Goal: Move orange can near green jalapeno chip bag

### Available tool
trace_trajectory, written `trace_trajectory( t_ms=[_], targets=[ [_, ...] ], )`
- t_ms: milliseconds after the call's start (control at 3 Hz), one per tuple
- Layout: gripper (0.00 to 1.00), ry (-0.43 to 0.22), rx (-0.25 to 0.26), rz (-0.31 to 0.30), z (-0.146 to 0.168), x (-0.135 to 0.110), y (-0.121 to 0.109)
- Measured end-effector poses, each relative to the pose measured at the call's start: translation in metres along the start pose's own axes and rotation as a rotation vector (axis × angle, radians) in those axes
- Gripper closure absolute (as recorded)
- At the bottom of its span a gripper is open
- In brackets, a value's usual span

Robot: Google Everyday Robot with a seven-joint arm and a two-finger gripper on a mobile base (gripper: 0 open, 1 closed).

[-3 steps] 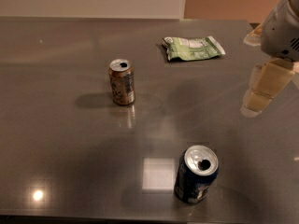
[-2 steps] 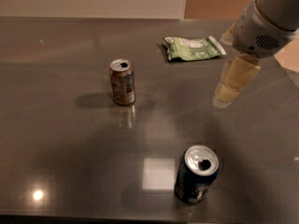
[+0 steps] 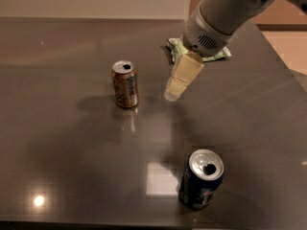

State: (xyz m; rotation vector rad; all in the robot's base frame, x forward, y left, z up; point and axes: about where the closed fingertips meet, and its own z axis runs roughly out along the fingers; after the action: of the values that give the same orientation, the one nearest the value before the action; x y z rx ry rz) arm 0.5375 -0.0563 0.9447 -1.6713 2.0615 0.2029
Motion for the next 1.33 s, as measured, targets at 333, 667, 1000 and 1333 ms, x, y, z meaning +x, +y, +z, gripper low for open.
trace_trajectory(
  t_ms=[333, 667, 1000, 1333],
  targets=[
    [0.00, -0.054, -0.017, -0.012, 0.022, -0.036, 0.002],
    [0.00, -0.099, -0.032, -0.022, 0.049, -0.068, 0.002],
    [0.00, -0.121, -0.048, -0.024, 0.068, -0.088, 0.002],
    [0.00, -0.128, -0.075, -0.033, 0.081, -0.100, 0.008]
  ],
)
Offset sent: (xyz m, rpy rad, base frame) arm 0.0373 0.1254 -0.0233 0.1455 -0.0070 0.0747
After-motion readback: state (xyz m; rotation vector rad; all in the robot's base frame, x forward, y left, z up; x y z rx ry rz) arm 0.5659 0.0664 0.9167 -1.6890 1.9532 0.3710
